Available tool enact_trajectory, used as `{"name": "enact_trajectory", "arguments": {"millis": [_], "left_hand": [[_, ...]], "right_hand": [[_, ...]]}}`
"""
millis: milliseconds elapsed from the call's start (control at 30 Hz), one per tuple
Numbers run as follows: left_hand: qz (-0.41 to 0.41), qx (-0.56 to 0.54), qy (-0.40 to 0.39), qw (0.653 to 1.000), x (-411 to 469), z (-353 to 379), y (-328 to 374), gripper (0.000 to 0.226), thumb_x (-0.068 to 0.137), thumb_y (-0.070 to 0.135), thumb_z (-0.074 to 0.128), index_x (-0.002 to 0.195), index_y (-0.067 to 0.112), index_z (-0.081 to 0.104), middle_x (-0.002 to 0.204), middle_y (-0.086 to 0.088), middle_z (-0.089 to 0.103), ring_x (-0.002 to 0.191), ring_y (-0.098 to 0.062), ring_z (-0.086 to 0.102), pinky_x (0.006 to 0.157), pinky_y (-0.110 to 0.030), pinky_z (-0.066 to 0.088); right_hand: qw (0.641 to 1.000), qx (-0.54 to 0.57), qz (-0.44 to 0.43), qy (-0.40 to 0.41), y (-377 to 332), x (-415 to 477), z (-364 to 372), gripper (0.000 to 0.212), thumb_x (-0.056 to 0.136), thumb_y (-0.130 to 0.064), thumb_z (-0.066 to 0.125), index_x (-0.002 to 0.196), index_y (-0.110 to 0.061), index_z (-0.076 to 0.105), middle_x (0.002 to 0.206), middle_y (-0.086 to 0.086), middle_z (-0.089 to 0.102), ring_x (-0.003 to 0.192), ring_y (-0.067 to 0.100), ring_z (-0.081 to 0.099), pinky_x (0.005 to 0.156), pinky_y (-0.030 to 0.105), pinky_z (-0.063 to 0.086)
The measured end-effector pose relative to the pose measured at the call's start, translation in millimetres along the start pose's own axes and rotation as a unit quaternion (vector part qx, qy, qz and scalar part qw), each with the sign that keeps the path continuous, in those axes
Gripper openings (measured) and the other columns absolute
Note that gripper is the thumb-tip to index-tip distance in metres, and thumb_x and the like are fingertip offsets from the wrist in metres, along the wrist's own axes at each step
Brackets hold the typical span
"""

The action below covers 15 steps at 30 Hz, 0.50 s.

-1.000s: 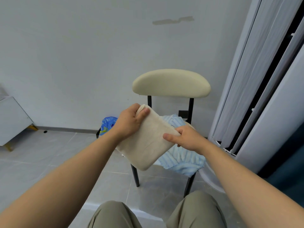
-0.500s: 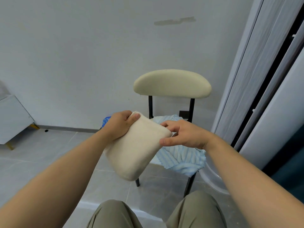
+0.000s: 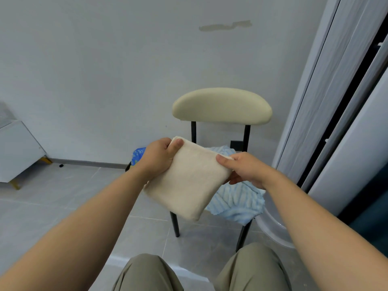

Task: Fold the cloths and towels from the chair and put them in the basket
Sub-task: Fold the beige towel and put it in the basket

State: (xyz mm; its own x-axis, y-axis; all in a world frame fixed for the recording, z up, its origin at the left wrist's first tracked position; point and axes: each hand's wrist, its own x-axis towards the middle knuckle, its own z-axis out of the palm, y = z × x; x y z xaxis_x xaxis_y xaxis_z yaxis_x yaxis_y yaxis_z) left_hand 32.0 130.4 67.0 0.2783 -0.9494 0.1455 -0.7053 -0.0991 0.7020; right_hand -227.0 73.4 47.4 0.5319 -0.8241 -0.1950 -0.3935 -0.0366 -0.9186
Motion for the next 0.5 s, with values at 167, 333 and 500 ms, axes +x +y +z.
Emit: {"name": "enact_trajectory", "arguments": {"millis": [167,333,500], "left_hand": [[-0.074,-0.011,-0.045,0.996,1,18,24,0.055,0.094,0.059,0.051,0.081,0.007,0.059,0.079,-0.004,0.062,0.074,-0.023,0.059,0.069,-0.035,0.048],[-0.206,-0.139,-0.175,0.953,6,19,35,0.049,0.076,0.043,0.082,0.104,0.005,0.07,0.101,-0.01,0.074,0.092,-0.029,0.071,0.09,-0.044,0.057],[-0.09,0.03,-0.089,0.992,2,32,48,0.033,0.096,0.041,0.057,0.1,0.009,0.059,0.104,-0.009,0.065,0.094,-0.027,0.061,0.078,-0.034,0.047]], "right_hand": [[0.964,0.248,0.075,0.063,20,12,18,0.03,0.099,-0.046,0.056,0.107,-0.019,0.066,0.093,0.003,0.075,0.087,0.025,0.071,0.08,0.042,0.058],[0.943,0.273,0.102,0.158,35,22,29,0.03,0.102,-0.048,0.047,0.107,-0.023,0.064,0.105,0.007,0.074,0.1,0.026,0.069,0.087,0.047,0.058],[0.929,0.298,0.092,0.198,41,26,28,0.039,0.097,-0.051,0.056,0.121,-0.02,0.061,0.112,0.005,0.072,0.103,0.024,0.069,0.094,0.048,0.056]]}}
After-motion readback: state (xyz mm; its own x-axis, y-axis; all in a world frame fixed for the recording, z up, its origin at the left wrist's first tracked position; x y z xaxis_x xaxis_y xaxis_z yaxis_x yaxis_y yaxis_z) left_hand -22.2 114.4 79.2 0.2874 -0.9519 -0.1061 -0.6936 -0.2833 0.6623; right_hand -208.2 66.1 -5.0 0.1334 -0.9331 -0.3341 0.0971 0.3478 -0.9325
